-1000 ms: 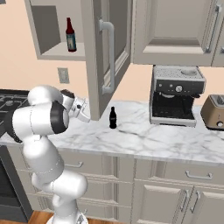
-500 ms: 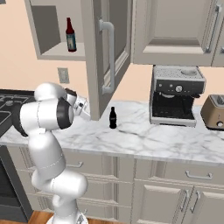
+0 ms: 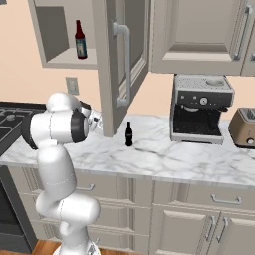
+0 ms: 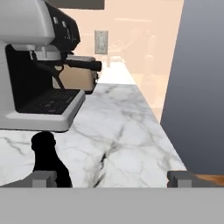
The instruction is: Sort all alcoholic drinks to one cabinet, and non-alcoholic drinks to the other.
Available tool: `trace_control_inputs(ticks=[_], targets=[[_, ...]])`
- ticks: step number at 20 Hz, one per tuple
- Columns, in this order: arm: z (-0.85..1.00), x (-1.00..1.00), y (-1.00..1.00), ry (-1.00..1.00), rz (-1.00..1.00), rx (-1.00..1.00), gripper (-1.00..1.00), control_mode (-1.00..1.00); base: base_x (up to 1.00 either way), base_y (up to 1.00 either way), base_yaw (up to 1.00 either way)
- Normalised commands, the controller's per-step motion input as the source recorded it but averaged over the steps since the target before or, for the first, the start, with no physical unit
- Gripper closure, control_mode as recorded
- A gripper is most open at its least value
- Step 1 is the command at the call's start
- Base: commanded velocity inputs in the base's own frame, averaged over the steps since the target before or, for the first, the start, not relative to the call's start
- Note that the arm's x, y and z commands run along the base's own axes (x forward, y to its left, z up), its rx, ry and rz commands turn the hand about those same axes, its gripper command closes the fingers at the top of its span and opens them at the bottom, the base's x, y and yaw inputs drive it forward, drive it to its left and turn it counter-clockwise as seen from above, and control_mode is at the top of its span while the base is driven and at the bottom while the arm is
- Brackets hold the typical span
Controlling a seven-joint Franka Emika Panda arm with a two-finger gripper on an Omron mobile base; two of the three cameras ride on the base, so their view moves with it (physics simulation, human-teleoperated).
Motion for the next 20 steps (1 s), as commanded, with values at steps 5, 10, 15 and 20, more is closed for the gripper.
trace_control_inputs(ticks=[5, 10, 15, 20], targets=[[-0.12, 0.14, -0.08, 0.00, 0.00, -0.02, -1.00, -1.00, 0.00, 0.00, 0.00], [-0.10, 0.13, -0.02, 0.00, 0.00, -0.01, -1.00, -1.00, 0.00, 0.00, 0.00], [-0.05, 0.14, 0.00, 0.00, 0.00, -0.01, -1.00, -1.00, 0.00, 0.00, 0.00], [-0.05, 0.16, 0.00, 0.00, 0.00, -0.01, -1.00, -1.00, 0.00, 0.00, 0.00]])
